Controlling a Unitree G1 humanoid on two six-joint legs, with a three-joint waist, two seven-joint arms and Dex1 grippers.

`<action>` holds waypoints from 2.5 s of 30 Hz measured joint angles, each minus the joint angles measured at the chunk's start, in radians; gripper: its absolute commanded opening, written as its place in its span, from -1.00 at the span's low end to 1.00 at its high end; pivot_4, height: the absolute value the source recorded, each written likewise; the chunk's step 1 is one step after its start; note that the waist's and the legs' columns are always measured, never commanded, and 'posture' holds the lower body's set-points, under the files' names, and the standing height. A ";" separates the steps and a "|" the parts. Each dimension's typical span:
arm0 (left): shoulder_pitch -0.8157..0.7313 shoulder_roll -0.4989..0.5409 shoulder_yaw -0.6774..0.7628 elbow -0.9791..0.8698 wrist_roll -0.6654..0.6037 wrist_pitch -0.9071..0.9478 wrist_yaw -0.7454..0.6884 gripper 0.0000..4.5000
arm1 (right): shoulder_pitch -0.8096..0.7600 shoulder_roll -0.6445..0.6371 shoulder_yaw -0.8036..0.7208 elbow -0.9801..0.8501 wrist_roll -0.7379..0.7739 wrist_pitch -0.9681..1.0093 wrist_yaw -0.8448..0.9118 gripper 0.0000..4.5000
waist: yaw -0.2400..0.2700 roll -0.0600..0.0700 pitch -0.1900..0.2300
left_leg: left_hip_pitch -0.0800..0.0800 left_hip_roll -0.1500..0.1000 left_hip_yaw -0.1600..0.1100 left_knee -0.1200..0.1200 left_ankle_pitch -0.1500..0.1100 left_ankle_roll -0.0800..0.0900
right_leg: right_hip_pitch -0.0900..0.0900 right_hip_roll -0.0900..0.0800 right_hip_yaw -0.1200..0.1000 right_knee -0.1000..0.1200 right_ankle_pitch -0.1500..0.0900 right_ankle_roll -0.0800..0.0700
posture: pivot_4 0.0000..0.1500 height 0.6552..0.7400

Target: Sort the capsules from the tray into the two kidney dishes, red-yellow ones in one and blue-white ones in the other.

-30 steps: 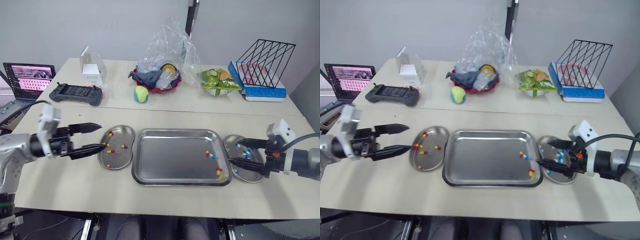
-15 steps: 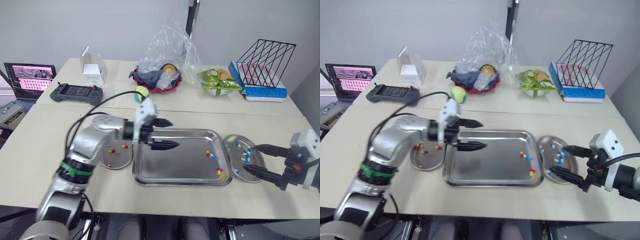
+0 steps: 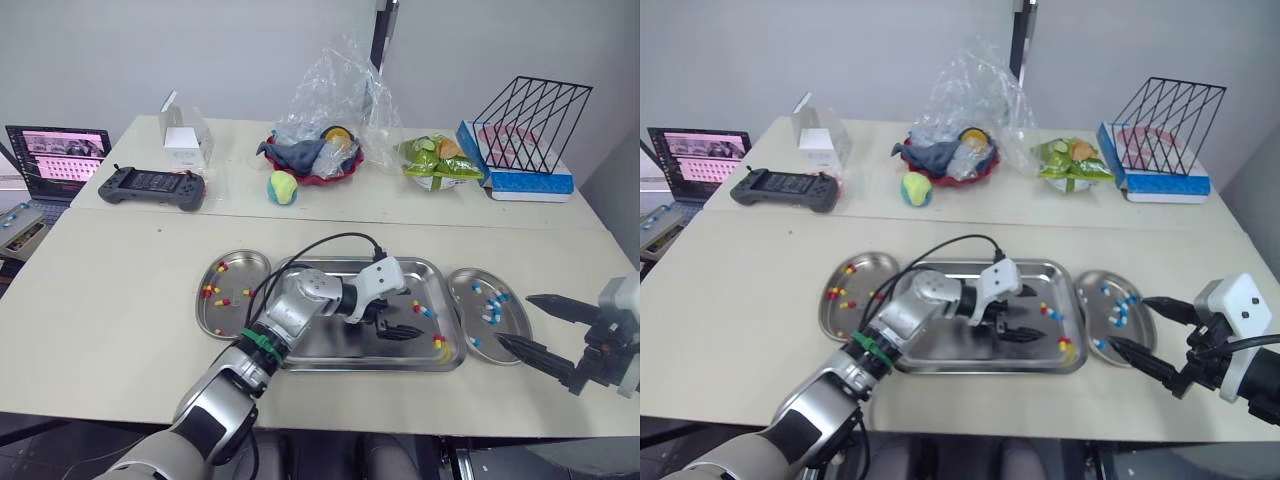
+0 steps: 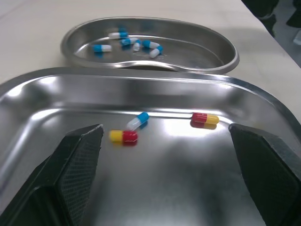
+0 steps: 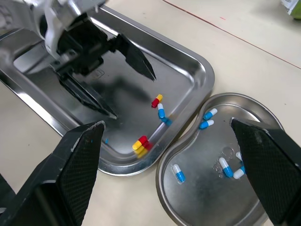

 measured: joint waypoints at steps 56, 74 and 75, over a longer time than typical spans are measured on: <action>-0.190 -0.133 0.093 0.431 0.222 -0.191 0.036 -0.86 | -0.020 -0.010 0.012 0.021 -0.060 -0.031 -0.061 1.00 | 0.000 0.000 0.000 | -0.003 -0.005 -0.006 0.003 -0.001 0.003 | 0.002 -0.003 -0.002 -0.001 -0.001 0.004 | 1.00 0.54; -0.186 0.064 0.210 -0.036 0.088 0.128 -0.149 -0.86 | -0.102 -0.059 0.092 0.127 -0.074 -0.050 -0.007 1.00 | -0.013 0.002 -0.001 | -0.003 -0.003 -0.006 0.003 -0.001 0.003 | 0.001 -0.002 -0.002 0.001 -0.001 0.003 | 1.00 0.54; -0.182 0.114 0.233 -0.088 0.064 0.165 -0.165 -0.86 | -0.115 -0.062 0.102 0.144 -0.077 -0.052 0.001 1.00 | -0.013 0.003 -0.002 | -0.003 -0.003 -0.006 0.003 -0.001 0.003 | 0.001 -0.002 -0.002 0.001 -0.001 0.003 | 1.00 0.54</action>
